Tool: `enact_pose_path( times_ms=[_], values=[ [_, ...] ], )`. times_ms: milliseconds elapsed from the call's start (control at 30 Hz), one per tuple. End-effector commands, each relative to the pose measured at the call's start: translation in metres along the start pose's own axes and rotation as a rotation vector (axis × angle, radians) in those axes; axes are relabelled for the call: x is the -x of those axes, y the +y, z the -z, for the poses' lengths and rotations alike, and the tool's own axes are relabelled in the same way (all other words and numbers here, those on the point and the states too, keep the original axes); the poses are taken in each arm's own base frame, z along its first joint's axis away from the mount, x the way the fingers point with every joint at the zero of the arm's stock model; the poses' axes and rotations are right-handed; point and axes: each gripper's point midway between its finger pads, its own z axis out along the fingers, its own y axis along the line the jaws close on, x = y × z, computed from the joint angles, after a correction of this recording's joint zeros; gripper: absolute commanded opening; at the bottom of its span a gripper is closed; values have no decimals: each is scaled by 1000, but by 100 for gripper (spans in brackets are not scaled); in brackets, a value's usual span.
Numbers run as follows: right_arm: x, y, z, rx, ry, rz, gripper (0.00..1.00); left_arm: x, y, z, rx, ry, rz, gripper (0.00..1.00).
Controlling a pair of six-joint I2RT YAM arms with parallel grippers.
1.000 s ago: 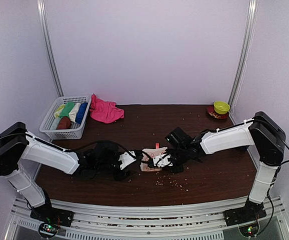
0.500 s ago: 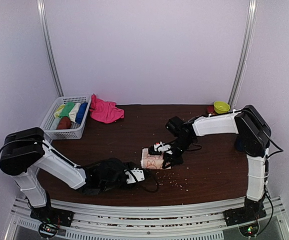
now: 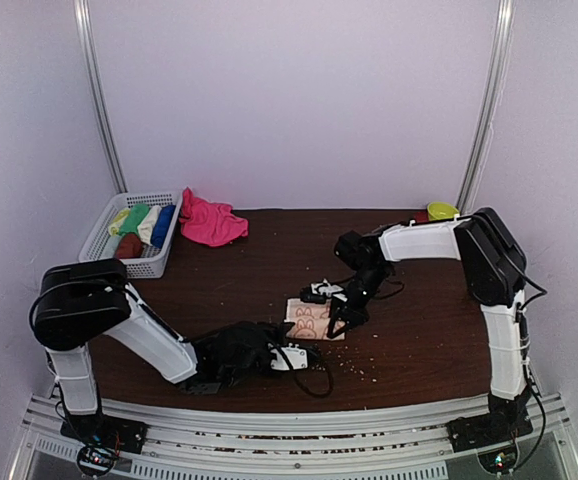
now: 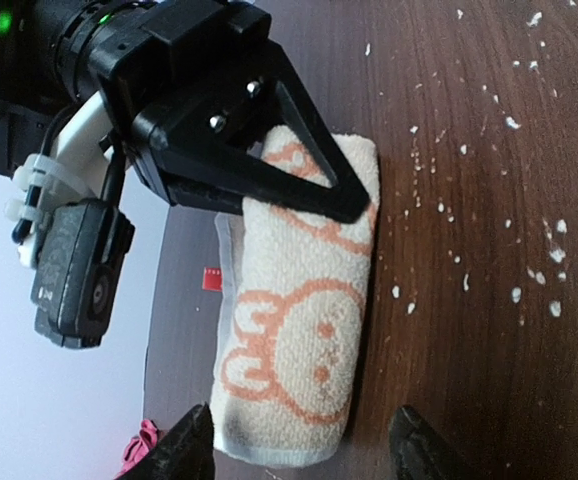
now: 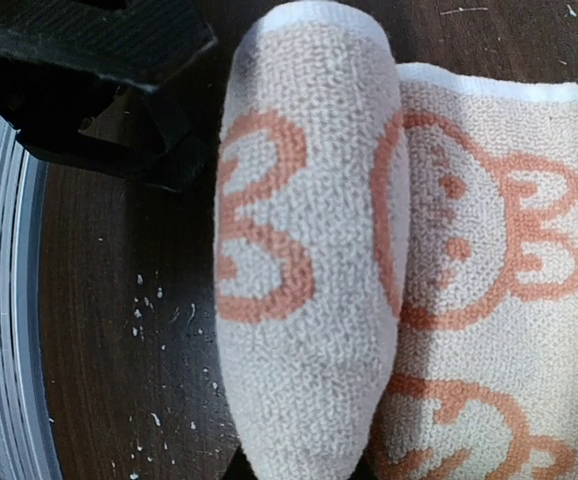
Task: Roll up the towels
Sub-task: Roll the towel at the center of the board.
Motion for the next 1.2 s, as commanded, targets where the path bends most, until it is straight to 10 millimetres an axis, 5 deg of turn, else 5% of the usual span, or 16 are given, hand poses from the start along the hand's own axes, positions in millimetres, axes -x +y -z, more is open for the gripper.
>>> enact_pose_path(
  times_ms=[0,433,733,933,1167],
  values=[
    [-62,15,-25,97,219,-133,3,12,8,-12,47,-13,-53,61],
    [-69,31,-25,196,252,-117,4,-9,-20,-30,-42,98,-123,53],
    [-72,34,-25,217,268,-114,5,-11,-34,-34,-103,114,-162,6],
    [-63,25,-13,146,259,-86,19,-5,-55,-28,-241,114,-135,0],
    [-44,13,23,-33,210,-8,42,-3,-72,-13,-389,147,24,0]
  ],
)
